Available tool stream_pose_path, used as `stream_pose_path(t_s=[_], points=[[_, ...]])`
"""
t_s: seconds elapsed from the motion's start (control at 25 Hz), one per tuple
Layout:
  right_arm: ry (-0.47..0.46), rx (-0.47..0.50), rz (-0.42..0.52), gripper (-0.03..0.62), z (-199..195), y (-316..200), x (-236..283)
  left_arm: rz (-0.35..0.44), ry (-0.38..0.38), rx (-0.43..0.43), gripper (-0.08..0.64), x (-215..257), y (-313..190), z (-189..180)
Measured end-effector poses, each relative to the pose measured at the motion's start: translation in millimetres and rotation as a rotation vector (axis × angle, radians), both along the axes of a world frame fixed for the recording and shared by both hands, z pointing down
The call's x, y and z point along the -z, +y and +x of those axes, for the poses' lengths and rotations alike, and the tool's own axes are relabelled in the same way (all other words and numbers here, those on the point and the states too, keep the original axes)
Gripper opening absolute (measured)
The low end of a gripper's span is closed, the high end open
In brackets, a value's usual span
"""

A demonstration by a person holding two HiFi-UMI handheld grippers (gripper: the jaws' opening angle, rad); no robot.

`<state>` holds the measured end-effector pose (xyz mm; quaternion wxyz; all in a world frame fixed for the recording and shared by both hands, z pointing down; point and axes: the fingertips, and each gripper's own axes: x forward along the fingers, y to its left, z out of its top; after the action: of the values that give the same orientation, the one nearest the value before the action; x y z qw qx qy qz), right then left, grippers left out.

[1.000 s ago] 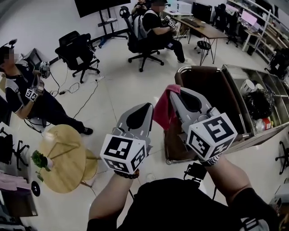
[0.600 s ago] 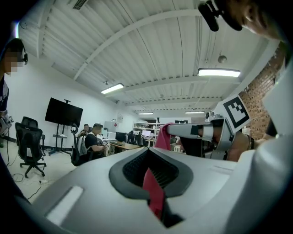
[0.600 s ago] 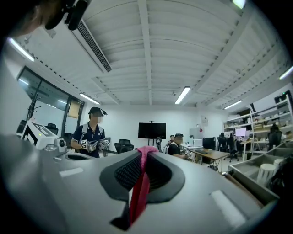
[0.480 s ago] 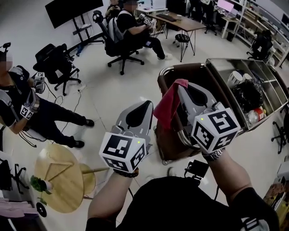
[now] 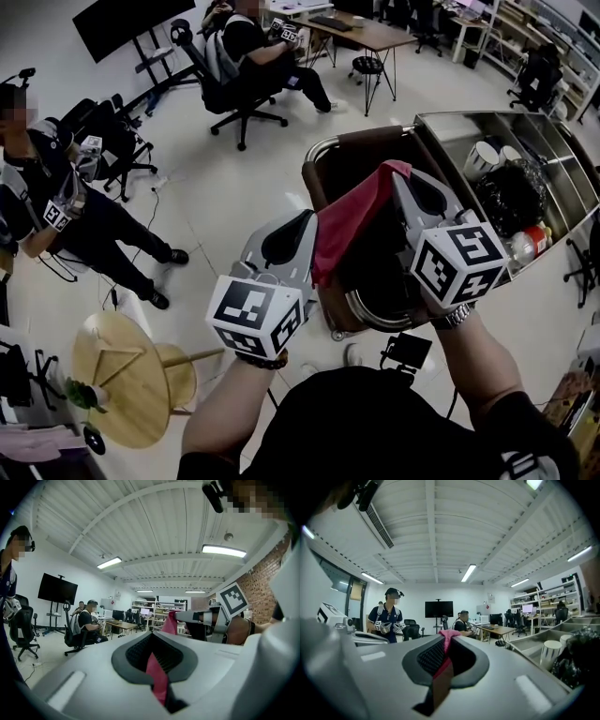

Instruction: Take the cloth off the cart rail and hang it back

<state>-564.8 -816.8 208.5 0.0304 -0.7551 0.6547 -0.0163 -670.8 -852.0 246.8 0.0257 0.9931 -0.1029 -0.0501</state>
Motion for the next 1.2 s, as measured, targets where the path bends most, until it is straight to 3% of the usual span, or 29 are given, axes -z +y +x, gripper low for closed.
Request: stream_pose_path(t_s=[0.2,0.4,0.52,0.92,1.2], points=[[-0.032,0.003,-0.063,0.007,19.8,-3.3,-38.4,-0.011,-0.013,0.000,0.003,-21.9,2.4,20.4],[-0.099,0.020,-0.129,0.118,37.6,-15.4,-72.8,-0.022,-0.025,0.017,0.003,-34.3,-7.3,32.9],[-0.135,0.029,-0.147,0.135,51.7,-15.2,-89.7,-0.026,-0.033,0.028,0.003,-42.7,-8.2,44.2],[-0.129,0.099,-0.085,0.135,60.2,3.1,-77.7,-0.011,-0.052,0.058,0.003,-46.1,14.5,68.6],[-0.080,0.236,-0.033,0.121,37.9,17.6,-68.3,0.025,-0.044,0.147,0.003,-42.3,36.9,67.3]])
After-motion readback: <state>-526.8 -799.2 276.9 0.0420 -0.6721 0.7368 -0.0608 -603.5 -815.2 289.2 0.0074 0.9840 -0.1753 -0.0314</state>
